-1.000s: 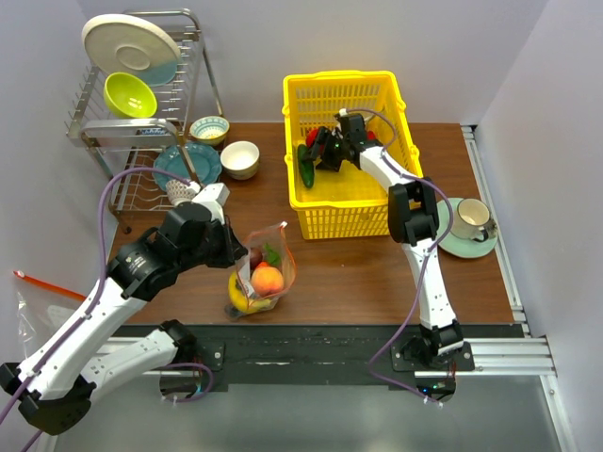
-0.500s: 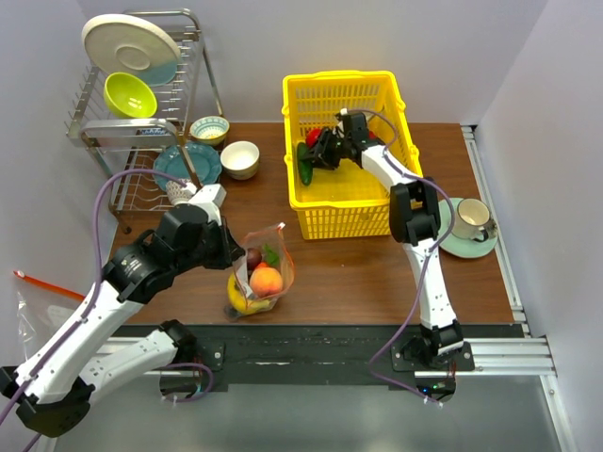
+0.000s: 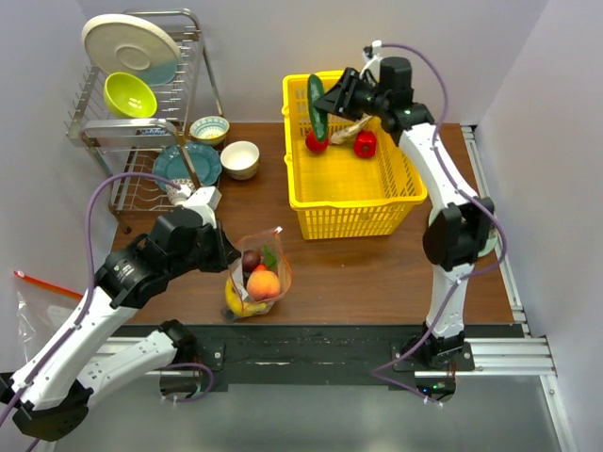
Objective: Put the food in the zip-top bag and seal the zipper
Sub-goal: Pick up the fake vegetable from the bin, then place the fake vegetable in the zipper food storage bag, then pick up the fake fish from the bin.
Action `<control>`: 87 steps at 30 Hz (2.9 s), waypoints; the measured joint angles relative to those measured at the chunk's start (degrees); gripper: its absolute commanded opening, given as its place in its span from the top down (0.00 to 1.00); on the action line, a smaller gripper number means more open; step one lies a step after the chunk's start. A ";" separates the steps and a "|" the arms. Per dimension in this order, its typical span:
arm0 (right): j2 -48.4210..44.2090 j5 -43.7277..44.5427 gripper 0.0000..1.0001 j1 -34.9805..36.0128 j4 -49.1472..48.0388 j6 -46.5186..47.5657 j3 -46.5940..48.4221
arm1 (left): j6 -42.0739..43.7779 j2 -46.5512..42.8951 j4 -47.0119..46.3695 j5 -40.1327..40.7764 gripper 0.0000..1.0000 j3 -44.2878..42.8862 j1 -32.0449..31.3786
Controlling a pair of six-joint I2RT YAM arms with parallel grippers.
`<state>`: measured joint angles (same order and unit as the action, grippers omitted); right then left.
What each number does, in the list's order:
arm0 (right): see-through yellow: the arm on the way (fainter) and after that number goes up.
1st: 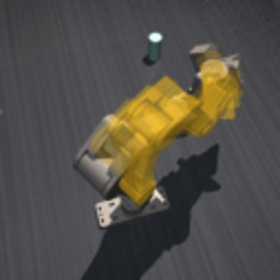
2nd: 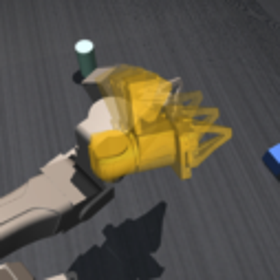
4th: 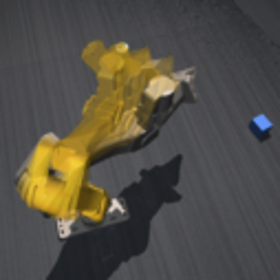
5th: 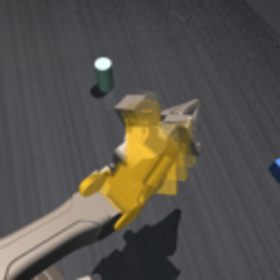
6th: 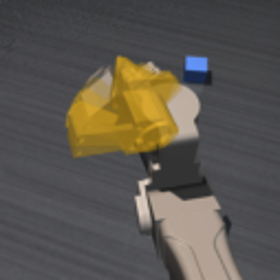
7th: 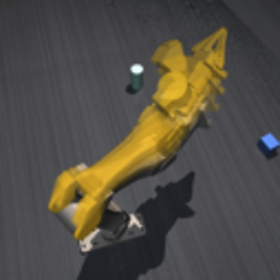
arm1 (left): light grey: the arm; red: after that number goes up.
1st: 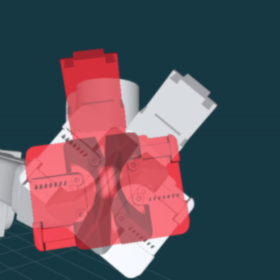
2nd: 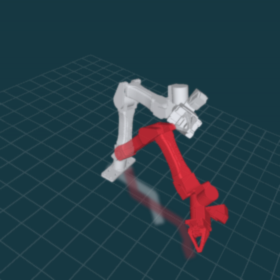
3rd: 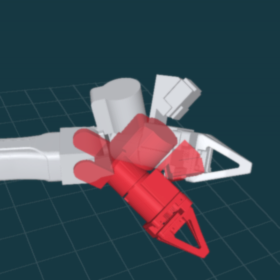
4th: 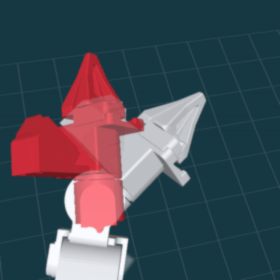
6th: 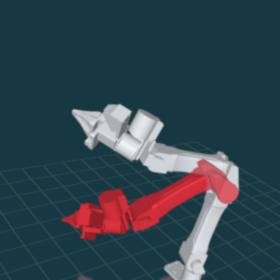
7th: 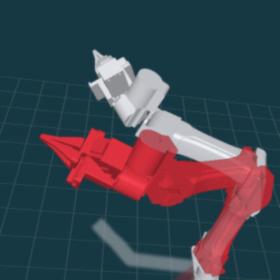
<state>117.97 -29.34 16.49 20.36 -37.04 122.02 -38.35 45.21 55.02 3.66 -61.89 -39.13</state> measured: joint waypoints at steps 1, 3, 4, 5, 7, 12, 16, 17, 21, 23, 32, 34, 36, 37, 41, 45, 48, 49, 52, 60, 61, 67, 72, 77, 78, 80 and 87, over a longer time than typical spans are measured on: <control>-2.32 -0.20 0.69 -0.04 0.09 0.70 -1.20 | 0.00 -0.11 0.20 0.04 1.00 -0.17 0.00; -6.69 -0.37 0.69 -0.02 -0.02 2.10 -4.09 | 0.00 -0.28 0.44 0.13 1.00 -0.57 0.00; -8.37 -0.68 0.69 -0.02 0.22 2.64 -5.35 | 0.00 -0.33 0.46 0.20 1.00 -0.74 0.00; -10.45 -1.20 0.69 0.13 0.07 3.45 -7.43 | 0.00 -0.35 0.48 0.22 1.00 -0.92 0.00; -15.17 -1.97 0.69 0.66 0.70 5.03 -12.57 | 0.02 -0.33 0.55 0.22 1.00 -1.22 0.00; -27.52 -2.80 0.69 5.92 1.70 9.07 -26.49 | 0.02 -0.35 0.68 0.20 1.00 -1.62 0.00; -37.31 -3.65 0.69 15.67 0.26 10.86 -36.48 | 0.00 -0.76 0.83 0.20 1.00 -1.64 0.00; -39.45 -4.00 0.70 18.12 -0.63 10.95 -38.71 | 0.00 -0.85 0.85 0.20 1.00 -1.64 0.00; -45.59 -4.37 0.71 24.52 -4.17 10.25 -45.59 | -0.02 -1.25 0.90 0.20 1.00 -1.66 0.00; -47.50 -3.43 0.72 28.26 -7.43 9.14 -49.48 | -0.02 -1.36 0.92 0.22 1.00 -1.66 0.00; -43.23 2.16 0.72 41.31 -17.25 6.16 -58.66 | -0.11 -1.36 0.96 0.22 1.00 -1.66 0.00; -41.31 3.43 0.71 41.79 -18.36 6.21 -58.62 | -0.15 -1.38 0.96 0.42 1.00 -1.66 0.09; -40.09 4.98 0.71 41.94 -18.71 6.36 -58.49 | -0.17 -1.40 1.01 0.50 1.00 -1.66 0.11; -39.52 6.08 0.70 41.94 -18.73 6.58 -58.27 | -0.17 -1.42 1.03 0.48 1.00 -1.66 0.09; -37.92 9.94 0.69 41.97 -18.71 7.87 -56.72 | -0.17 -1.51 1.31 0.59 1.00 -1.66 0.11; -36.79 13.42 0.65 41.97 -18.73 9.11 -55.39 | -0.17 -1.51 1.31 0.48 1.00 -1.66 0.09; -35.76 14.95 0.58 41.97 -18.71 9.88 -54.40 | -0.17 -1.51 1.31 0.46 1.00 -1.66 0.09; -35.41 15.32 0.52 41.97 -18.73 10.08 -54.12 | -0.17 -1.51 1.29 0.46 1.00 -1.66 0.09; -34.34 16.37 0.42 42.01 -18.78 10.36 -53.55 | -0.17 -1.46 1.31 0.46 1.00 -1.66 0.09; -32.11 16.87 0.24 42.56 -18.80 10.56 -53.44 | -0.17 -1.27 1.16 0.11 1.00 -1.66 0.07; -32.11 17.18 0.23 42.64 -18.67 10.69 -53.46 | -0.17 -1.25 1.22 0.13 1.00 -1.66 0.07; -33.00 18.40 0.18 42.71 -17.53 10.80 -53.48 | -0.15 -1.25 1.20 0.15 1.00 -1.66 0.07; -39.04 22.53 0.18 42.93 -11.80 11.61 -53.31 | -0.15 -0.98 1.18 0.15 1.00 -1.66 0.07; -44.41 31.04 0.02 42.97 -1.79 13.70 -48.94 | -0.15 -1.05 1.18 0.15 1.00 -1.66 0.07; -44.94 32.98 0.01 42.97 -0.04 14.10 -47.74 | -0.15 -1.07 1.18 0.15 1.00 -1.66 0.07; -45.35 37.31 0.02 42.97 3.78 15.41 -44.87 | -0.15 -1.14 1.18 0.15 1.00 -1.66 0.07; -45.11 46.42 0.02 39.08 12.35 18.27 -39.23 | -0.11 -1.66 1.18 -0.02 1.00 -1.66 0.07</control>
<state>72.86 17.08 55.57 32.71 -18.76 82.78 -38.46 43.55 56.21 3.64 -63.55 -39.07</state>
